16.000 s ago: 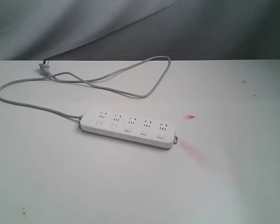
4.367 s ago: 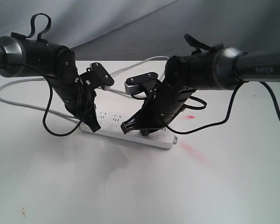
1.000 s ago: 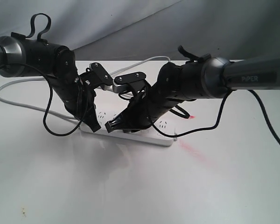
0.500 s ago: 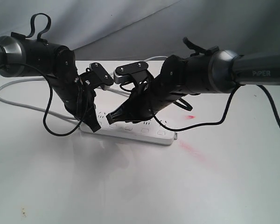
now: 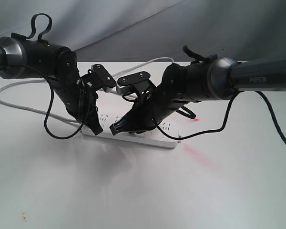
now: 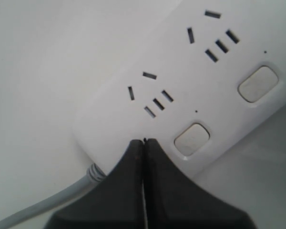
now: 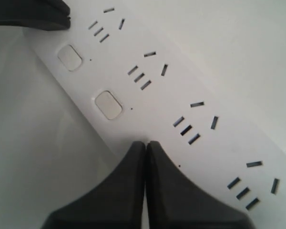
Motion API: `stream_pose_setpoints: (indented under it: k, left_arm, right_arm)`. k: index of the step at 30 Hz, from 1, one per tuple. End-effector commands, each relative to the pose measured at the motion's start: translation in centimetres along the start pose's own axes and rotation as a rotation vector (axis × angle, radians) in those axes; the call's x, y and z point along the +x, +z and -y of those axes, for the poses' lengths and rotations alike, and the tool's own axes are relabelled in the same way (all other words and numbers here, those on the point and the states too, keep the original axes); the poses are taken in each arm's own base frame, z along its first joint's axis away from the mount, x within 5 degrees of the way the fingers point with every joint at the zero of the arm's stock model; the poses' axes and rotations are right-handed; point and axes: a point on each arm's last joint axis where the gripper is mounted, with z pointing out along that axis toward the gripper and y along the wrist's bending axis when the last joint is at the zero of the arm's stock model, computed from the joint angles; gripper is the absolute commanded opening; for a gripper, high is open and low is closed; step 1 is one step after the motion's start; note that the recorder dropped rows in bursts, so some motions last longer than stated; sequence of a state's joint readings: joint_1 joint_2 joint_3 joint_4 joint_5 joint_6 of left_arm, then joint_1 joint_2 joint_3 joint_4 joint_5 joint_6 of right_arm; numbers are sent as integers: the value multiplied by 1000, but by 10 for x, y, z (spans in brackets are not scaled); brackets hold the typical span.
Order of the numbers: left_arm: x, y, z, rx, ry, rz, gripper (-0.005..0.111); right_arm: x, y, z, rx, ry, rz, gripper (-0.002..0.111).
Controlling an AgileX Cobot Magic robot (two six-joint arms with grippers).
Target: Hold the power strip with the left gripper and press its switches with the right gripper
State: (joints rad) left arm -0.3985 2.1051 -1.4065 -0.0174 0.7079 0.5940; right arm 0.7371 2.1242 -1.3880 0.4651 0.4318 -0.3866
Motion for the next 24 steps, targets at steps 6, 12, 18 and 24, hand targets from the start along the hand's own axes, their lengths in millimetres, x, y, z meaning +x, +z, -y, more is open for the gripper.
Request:
stream_pose_setpoints:
  k: [6, 12, 18, 24]
  left_arm:
    - [4, 8, 4, 29, -12, -40, 0]
    - [4, 8, 4, 29, -12, -40, 0]
    - [4, 8, 4, 29, -12, -40, 0]
    - [4, 8, 4, 29, -12, -40, 0]
  right_arm:
    - [0, -1, 2, 7, -15, -2, 0]
    - [1, 0, 2, 7, -14, -5, 0]
    - [10, 13, 4, 3, -8, -54, 0]
    - [18, 25, 6, 1, -1, -97, 0]
